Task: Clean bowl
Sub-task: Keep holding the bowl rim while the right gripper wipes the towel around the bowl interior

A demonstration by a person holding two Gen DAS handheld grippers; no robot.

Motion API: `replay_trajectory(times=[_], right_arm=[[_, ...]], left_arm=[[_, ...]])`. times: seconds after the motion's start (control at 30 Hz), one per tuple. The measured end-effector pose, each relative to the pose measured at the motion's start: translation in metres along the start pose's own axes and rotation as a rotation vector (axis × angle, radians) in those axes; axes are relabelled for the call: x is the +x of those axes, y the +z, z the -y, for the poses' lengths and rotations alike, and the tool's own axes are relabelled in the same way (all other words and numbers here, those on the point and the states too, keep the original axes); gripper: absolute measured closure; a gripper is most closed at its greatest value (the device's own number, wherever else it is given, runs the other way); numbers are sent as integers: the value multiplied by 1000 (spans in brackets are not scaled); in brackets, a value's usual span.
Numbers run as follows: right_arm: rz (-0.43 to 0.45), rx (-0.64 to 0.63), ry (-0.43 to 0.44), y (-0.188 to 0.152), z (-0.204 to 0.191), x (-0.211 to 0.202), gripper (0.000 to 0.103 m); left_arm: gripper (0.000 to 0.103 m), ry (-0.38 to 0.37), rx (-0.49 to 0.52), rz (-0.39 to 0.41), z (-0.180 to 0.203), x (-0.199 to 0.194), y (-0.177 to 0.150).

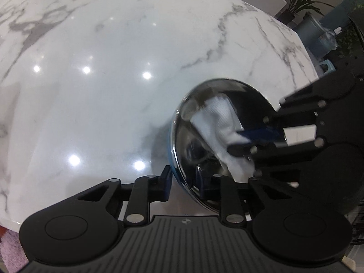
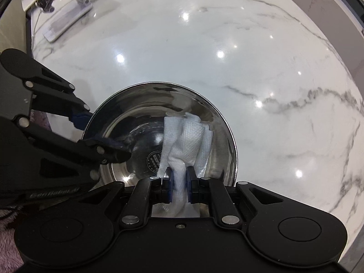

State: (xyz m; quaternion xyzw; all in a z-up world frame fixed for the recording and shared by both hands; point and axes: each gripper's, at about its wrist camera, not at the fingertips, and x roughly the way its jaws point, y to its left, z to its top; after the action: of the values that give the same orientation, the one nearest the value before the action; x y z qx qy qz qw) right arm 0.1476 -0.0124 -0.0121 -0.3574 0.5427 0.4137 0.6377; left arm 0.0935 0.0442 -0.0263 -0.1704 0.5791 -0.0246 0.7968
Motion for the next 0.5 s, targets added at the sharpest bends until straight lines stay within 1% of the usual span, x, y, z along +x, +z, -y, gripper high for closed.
replay_trajectory(times=[0.17, 0.23, 0.33, 0.4, 0.47, 0.5], right_arm=[[17, 64, 112, -10, 4, 1, 93], [22, 95, 180, -12, 6, 2, 93], [7, 74, 229, -12, 1, 1, 93], [-17, 32, 233, -12, -5, 0, 93], [-44, -11, 210, -9, -8, 6, 93], [-63, -40, 184, -9, -10, 6, 93]], left_arm=[[89, 10, -2, 13, 0, 1, 3], [89, 29, 12, 24, 2, 0, 3], [91, 48, 34, 36, 4, -2, 3], [91, 52, 43, 39, 5, -2, 3], [91, 53, 52, 41, 5, -3, 3], [91, 55, 58, 43, 5, -3, 3]])
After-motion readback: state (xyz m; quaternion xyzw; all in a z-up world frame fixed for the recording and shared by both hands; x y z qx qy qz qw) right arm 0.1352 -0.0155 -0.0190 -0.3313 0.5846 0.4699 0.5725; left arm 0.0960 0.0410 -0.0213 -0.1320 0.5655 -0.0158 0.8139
